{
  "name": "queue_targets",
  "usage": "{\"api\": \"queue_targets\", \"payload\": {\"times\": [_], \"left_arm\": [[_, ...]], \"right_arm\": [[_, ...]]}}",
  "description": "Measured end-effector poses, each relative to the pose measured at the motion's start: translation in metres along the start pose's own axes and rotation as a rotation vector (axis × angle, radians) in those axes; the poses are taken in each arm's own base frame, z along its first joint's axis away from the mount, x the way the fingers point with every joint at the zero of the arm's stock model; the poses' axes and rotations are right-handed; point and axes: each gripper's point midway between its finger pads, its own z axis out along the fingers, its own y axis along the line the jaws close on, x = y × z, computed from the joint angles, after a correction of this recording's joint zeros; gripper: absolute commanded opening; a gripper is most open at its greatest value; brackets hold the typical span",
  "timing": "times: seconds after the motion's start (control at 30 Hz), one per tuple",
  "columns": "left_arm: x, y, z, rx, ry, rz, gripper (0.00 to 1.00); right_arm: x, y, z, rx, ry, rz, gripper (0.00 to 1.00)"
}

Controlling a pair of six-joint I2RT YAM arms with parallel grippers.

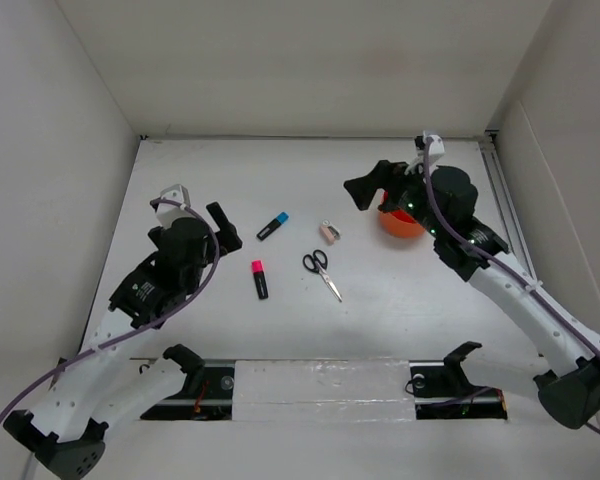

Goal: Sort the stationery into containers
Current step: Pick up the stapler from the center of the board.

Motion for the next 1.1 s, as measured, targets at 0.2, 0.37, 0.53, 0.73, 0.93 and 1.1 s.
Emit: {"api": "queue_targets", "payload": {"times": [0.2, 0.37, 0.53, 0.73, 0.93, 1.1], "left_arm": [[0.021, -0.009, 0.015, -0.015, 0.088, -0.016, 1.0], [0.029, -0.012, 0.019, -0.04, 0.136, -0.052, 1.0], [0.024, -0.015, 0.013, 0.009, 0.091, -0.149, 1.0], [0.049, -0.007, 0.016, 0.008, 0.132, -0.183, 1.0], [0.073, -0.012, 0.035, -0.031, 0.22, -0.144, 1.0], [0.087, -0.016, 0.043, -0.047, 0.283, -0.109, 1.0]], "right_arm": [[-0.007, 0.076, -0.023, -0.087, -0.056, -0.091, 1.0], [-0.021, 0.064, -0.04, -0.087, -0.123, -0.099, 1.0], [0.009, 0.048, -0.013, -0.007, -0.027, -0.111, 1.0], [0.056, 0.023, 0.002, 0.101, 0.143, -0.147, 1.0], [0.086, -0.011, 0.025, 0.24, 0.276, -0.195, 0.81], [0.108, -0.048, 0.032, 0.334, 0.364, -0.219, 0.71]]}}
